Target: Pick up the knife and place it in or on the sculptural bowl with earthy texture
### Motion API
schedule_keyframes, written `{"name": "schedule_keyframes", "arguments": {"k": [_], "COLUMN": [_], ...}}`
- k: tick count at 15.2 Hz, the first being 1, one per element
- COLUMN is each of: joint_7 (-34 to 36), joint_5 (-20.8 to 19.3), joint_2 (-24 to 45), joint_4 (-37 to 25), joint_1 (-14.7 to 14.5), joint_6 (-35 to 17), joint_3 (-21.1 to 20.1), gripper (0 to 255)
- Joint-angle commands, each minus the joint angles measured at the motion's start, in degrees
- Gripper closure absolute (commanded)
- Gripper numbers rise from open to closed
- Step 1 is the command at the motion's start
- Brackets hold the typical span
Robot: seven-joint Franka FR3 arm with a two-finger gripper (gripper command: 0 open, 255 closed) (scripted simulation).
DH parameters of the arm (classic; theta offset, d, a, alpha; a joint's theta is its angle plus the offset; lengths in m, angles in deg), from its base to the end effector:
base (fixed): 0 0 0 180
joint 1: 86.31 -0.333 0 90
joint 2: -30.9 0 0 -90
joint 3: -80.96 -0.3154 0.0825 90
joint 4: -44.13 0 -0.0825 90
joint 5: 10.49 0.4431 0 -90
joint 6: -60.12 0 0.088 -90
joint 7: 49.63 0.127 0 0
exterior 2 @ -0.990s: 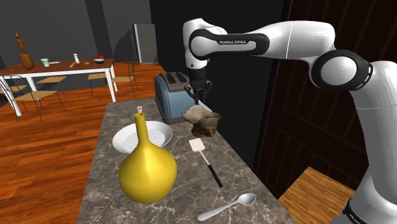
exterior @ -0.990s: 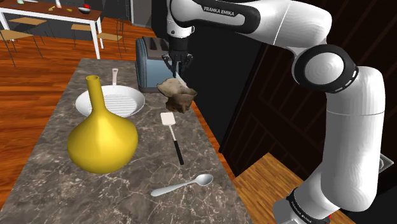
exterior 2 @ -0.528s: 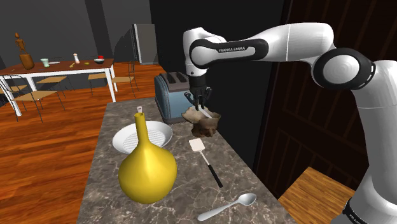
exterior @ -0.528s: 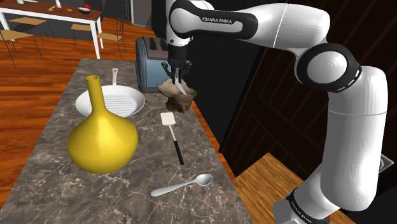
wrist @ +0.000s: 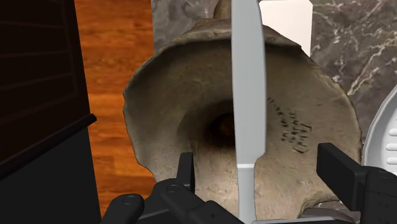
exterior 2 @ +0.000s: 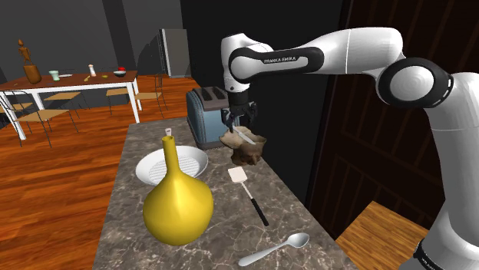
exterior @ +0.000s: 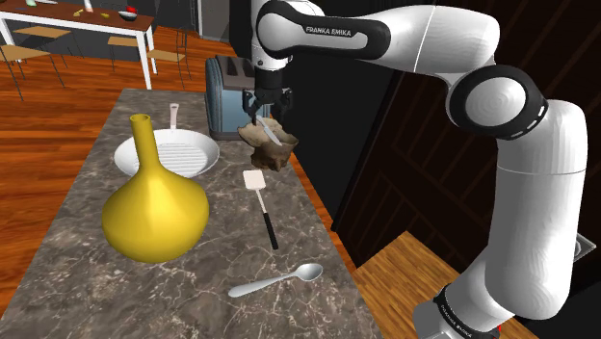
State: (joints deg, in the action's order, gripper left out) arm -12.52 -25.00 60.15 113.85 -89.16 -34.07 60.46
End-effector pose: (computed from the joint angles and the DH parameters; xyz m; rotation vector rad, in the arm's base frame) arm 0.7204 0.2183 0.4636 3.0215 -0.3834 -0.0117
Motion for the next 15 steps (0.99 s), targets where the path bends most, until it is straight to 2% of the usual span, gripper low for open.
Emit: {"name": "schedule_keyframes", "arguments": {"k": [1,3,7,15], "joint_7": [0.0,0.0,-0.6,-0.6], "joint_5": [0.0,0.0,-0.7,-0.7], "joint_2": [0.0,0.0,2.8,2.8], "joint_4": [0.0,0.0,-11.9,-11.9], "joint_1": [0.0,0.0,-2.3,-2.3], "joint_6": [0.0,0.0,9.0,9.0], "joint_3": [0.0,0.0,0.1,0.1], "gripper": [0,0,0,0]}}
